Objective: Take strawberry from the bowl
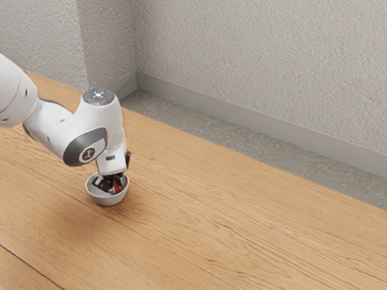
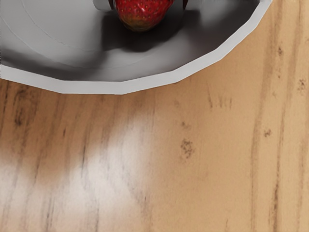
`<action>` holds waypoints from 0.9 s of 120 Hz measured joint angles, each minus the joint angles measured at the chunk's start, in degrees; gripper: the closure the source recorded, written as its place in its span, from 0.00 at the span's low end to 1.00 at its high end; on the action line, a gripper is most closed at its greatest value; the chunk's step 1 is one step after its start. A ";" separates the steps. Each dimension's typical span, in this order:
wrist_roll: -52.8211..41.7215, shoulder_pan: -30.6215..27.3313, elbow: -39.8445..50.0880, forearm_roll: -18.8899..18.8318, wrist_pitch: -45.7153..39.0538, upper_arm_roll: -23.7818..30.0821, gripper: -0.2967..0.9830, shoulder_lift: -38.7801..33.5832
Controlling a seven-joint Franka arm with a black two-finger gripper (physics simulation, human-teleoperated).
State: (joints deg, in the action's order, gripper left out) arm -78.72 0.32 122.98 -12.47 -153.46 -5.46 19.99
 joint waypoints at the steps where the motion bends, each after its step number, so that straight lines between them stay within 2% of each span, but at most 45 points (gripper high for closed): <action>1: -0.02 -0.01 0.01 0.05 -0.01 0.00 0.71 0.00; 47: -0.55 0.15 0.58 1.11 0.04 -0.08 0.71 -1.39; 72: -0.74 1.08 1.21 1.23 2.77 -0.09 0.70 -7.05; 88: -0.65 6.00 0.62 1.71 5.14 0.04 0.70 -10.02; 100: -0.41 11.92 -0.47 3.76 6.08 0.19 0.70 -9.52; 108: -0.22 13.77 -1.81 4.83 6.39 1.29 0.70 -7.69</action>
State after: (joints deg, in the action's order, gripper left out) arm -78.94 14.10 121.17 -7.64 -147.06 -4.17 12.30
